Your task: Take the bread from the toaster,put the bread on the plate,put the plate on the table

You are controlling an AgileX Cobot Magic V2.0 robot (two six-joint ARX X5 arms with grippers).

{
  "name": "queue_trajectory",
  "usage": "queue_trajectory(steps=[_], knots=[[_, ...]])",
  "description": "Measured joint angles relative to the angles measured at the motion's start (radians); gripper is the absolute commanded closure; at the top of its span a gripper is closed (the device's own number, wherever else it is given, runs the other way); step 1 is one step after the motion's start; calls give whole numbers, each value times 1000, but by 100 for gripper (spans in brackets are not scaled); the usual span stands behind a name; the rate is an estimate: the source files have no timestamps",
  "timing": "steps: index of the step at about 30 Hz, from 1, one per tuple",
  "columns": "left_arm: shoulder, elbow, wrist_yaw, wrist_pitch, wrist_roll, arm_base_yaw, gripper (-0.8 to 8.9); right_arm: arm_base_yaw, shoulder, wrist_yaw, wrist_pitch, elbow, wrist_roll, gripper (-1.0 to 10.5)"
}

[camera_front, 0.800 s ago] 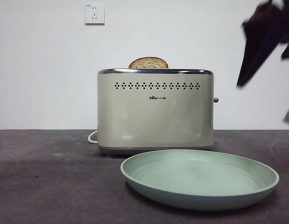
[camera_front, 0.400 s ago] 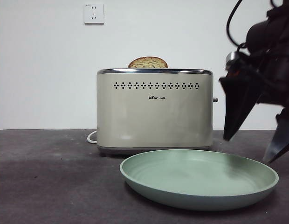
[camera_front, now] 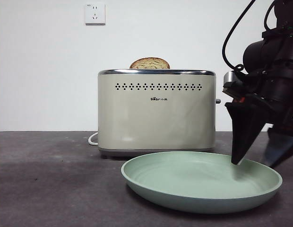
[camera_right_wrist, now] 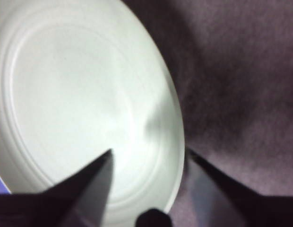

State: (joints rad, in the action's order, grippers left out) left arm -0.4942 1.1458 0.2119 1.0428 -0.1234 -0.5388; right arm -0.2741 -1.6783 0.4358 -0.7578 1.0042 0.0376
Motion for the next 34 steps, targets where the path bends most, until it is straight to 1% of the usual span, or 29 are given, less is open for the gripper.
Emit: queue_trajectory(steps=[2,7,11,13,17,21,25,30,34], knots=[[0,0,0,0,-2,0,821,0,0,-2,5,0,0,954],[0,0,0,0,-11,0,821,0,0,-2,22,0,0,957],[0,0,0,0,-32,0,821,0,0,-22,35,0,-3,958],[0,0,5,0,-47,0,821,-2,0,-18,45,0,-10,958],[-4,0,85,-7,-81,0,822,-10,11,40,49,0,-28,959],[-34,0,165,-59,-122,0,822,-70,100,53,61,0,-53,959],[-98,0,183,-79,-132,0,822,-154,202,61,90,0,-80,959],[-216,0,185,-81,-111,0,822,-256,277,58,122,0,-124,959],[-319,0,208,-95,-83,0,822,-301,298,58,164,0,-158,959]])
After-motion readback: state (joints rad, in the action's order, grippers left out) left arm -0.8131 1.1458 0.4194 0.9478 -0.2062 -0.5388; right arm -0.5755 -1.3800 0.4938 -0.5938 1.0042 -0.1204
